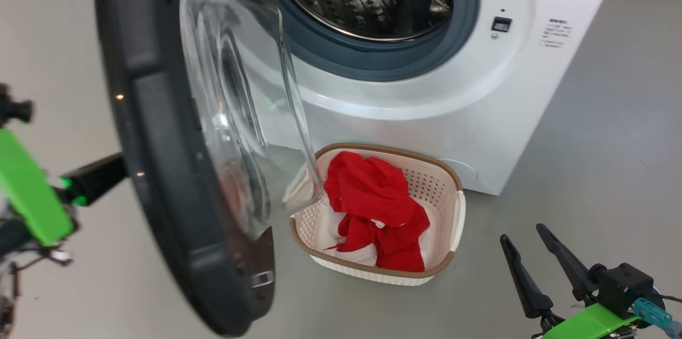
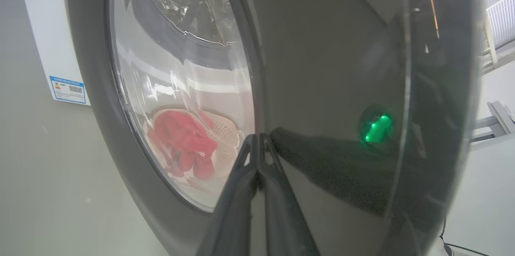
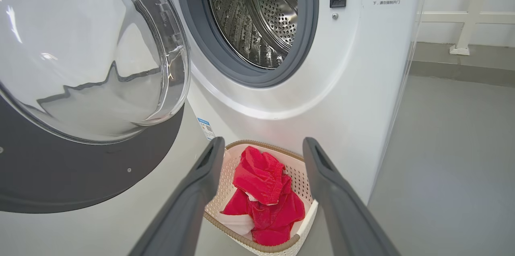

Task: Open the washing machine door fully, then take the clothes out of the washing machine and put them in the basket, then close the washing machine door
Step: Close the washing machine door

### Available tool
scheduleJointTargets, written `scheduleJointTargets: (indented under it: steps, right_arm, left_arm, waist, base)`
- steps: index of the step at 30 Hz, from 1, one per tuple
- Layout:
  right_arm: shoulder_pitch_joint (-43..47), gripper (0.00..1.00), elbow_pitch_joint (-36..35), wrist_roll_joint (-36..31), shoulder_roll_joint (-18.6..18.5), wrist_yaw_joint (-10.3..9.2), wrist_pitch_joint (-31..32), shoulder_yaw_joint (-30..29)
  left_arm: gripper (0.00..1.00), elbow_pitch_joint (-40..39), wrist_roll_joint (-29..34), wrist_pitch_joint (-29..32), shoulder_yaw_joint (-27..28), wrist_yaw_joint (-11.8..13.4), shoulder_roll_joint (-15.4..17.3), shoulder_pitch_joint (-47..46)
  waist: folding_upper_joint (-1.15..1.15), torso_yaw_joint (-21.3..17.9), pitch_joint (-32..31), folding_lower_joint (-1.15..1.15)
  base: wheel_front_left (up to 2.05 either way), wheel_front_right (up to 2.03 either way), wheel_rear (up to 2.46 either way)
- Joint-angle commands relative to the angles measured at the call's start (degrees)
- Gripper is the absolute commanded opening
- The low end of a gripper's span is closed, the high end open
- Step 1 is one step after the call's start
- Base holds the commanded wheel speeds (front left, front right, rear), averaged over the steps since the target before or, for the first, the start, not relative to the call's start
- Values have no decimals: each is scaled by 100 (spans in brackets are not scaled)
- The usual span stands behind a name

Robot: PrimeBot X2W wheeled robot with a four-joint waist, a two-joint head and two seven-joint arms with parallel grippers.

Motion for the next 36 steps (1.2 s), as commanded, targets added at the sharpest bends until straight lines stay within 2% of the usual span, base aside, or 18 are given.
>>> scheduleJointTargets:
  steps: [1, 19, 30, 36]
  right_arm:
    - [-107, 100, -154, -17, -58, 35, -37, 90]
    - [-313, 100, -201, -33, 119, 35, -37, 13]
    - [-541, 100, -246, -25, 262, 35, -37, -60]
    - [-678, 100, -254, -18, 356, 35, -37, -77]
  left_arm:
    - [0, -243, 37, -116, 60, -42, 139, -327]
    - [0, -92, 525, -1706, -1286, -42, -449, -1274]
    - [0, 583, 477, -2536, -1628, -42, -517, -2090]
    - [0, 900, 442, -2994, -1734, -42, -431, -2447]
  waist:
    - [0, -100, 26, 0]
    - [0, -896, 314, 0]
    - [0, -1508, 688, 0]
    - [0, -1822, 882, 0]
  base:
    - [0, 0, 0]
    - [0, 0, 0]
    - [0, 0, 0]
    - [0, 0, 0]
